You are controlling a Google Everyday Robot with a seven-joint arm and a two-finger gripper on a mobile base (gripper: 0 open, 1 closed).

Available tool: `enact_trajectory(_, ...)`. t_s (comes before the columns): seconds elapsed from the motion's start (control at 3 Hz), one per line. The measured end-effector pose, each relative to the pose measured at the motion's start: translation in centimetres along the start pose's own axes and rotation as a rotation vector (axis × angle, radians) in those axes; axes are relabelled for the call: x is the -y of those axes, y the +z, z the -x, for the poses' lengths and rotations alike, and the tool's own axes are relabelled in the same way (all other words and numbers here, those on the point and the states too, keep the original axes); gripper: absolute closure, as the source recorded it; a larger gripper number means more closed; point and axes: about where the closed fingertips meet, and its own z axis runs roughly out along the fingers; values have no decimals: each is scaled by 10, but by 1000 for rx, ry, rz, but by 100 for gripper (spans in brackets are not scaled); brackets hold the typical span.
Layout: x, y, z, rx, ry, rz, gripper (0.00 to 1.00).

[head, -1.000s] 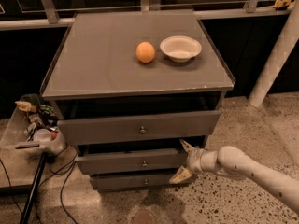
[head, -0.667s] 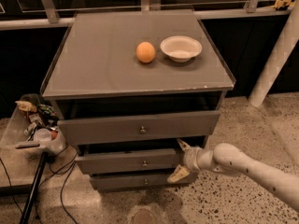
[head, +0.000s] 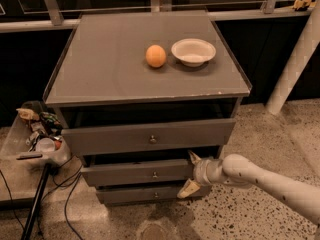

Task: Open middle drawer

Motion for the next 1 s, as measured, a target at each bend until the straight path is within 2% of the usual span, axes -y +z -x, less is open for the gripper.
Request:
enact_trajectory(0.33,0,0,0,-1,0,0,19)
enact_trajectory(1.0,0,0,0,-1,0,0,65)
